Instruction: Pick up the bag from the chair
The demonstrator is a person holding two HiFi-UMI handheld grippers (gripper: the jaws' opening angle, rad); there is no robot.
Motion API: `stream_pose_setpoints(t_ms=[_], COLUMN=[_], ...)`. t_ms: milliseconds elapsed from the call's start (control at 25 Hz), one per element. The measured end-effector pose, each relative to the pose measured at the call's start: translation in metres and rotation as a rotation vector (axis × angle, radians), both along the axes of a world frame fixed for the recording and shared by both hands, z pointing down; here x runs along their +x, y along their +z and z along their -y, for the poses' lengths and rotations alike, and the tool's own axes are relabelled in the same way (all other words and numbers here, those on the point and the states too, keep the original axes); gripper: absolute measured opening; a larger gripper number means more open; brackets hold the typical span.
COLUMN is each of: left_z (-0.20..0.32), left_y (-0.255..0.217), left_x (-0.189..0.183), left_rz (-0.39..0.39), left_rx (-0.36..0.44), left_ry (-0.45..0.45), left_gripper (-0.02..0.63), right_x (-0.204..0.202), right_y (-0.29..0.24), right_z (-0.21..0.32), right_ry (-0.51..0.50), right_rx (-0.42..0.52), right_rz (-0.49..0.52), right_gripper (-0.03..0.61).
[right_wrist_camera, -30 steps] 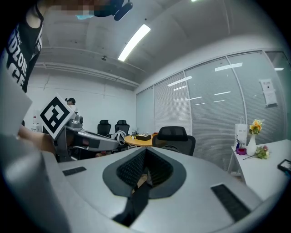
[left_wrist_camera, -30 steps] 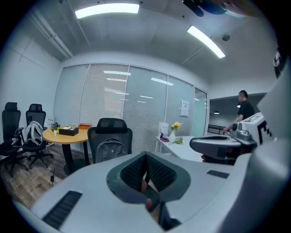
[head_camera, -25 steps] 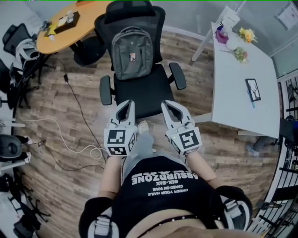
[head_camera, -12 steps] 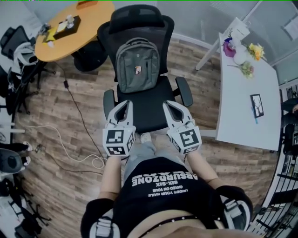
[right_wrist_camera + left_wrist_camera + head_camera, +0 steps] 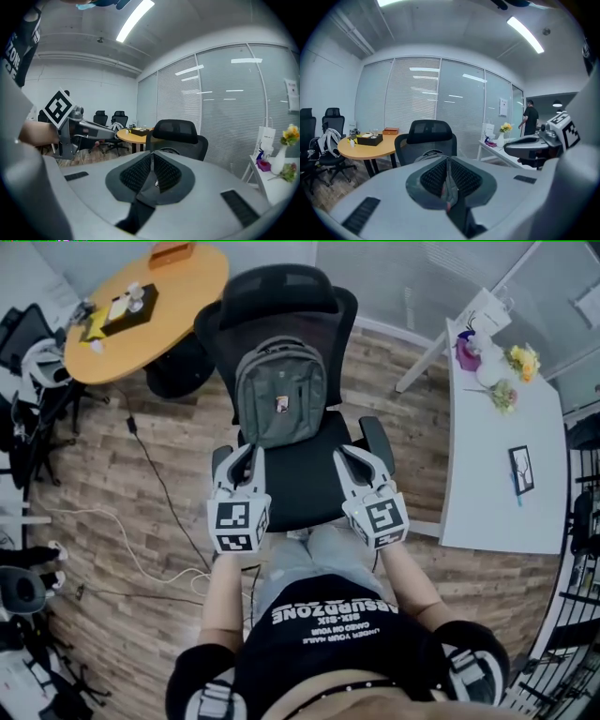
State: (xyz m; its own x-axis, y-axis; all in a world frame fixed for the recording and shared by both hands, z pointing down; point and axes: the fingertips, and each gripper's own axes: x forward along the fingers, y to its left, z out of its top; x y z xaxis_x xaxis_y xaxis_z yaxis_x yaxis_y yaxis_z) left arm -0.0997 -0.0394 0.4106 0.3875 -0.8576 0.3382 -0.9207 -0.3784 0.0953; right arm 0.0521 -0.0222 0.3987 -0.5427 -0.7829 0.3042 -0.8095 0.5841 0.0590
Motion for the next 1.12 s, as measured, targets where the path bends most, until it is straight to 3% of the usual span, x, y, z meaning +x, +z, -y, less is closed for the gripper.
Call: stream_pose_setpoints(t_ms=[280,440,720,1120], left_z=[0.051,0.078,0.115,0.175], left_y=[0.007,0.025,0.057,0.079], left_x=[-0.012,-0.015,-0.013,-0.012], left_rz=[0.03,0.062,0.117,0.17], left_rx=[0.013,-0.013,-0.08,-0.1], left_ry=[-0.022,-0.038,-0.046,-0.08], left_gripper=[0.028,0.128,0.14,0.14], right_x=[0.009,0.014,0.024,0.032], right_y=[0.013,0.033,0.062,0.094], right_z=[0.055,0.086,0.141,0.212], right_ry=[0.015,0.014,0.005,-0.018], right_rx=[-0.035,-0.076,-0.132,-0.157], right_rz=[-0.019,0.0,-0.026,-0.089], right_gripper=[0.018,0.025,0.099,0.106])
